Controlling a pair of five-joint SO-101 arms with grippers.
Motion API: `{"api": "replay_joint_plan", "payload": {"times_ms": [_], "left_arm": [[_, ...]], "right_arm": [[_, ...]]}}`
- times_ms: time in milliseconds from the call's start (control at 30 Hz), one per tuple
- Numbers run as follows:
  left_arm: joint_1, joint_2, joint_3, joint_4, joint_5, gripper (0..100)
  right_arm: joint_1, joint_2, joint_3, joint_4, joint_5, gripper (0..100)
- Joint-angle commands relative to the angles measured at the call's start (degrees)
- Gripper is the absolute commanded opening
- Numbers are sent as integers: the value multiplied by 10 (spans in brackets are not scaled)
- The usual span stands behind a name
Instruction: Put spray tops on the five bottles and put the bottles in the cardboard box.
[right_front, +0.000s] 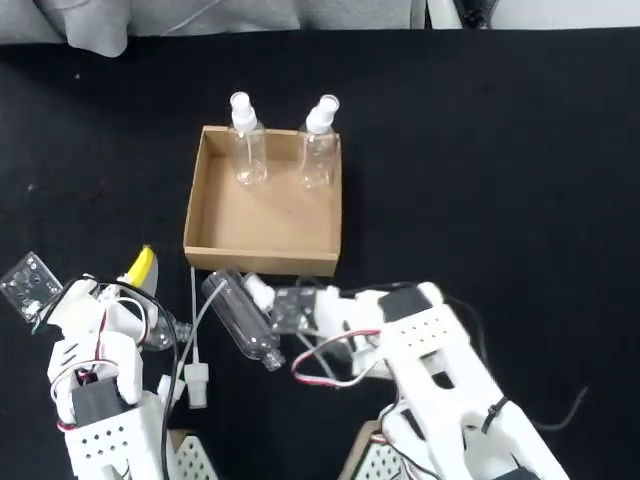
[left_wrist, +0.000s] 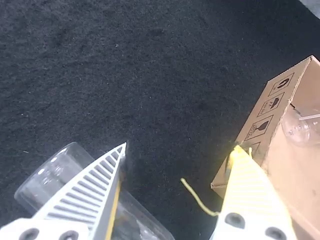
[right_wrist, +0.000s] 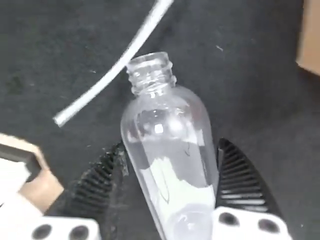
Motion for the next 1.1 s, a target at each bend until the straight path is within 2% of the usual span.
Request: {"api": "replay_joint_plan", "payload": {"times_ms": [0, 433, 700, 867, 967, 1067], "left_arm": [[0, -5, 14, 2, -4, 299], [0, -5, 14, 2, -4, 299], [0, -5, 14, 2, -4, 299], [0, -5, 14, 2, -4, 299], [0, -5, 14, 2, -4, 299], [0, -5, 14, 2, -4, 299]], "right_arm": [[-33, -12, -29, 6, -13, 292], [-73, -11, 7, -30, -3, 302], [-71, -15, 6, -30, -7, 145], [-71, -15, 3, -22, -7, 106], [-71, -15, -26, 25, -10, 96], [-71, -15, -69, 70, -51, 92]]}}
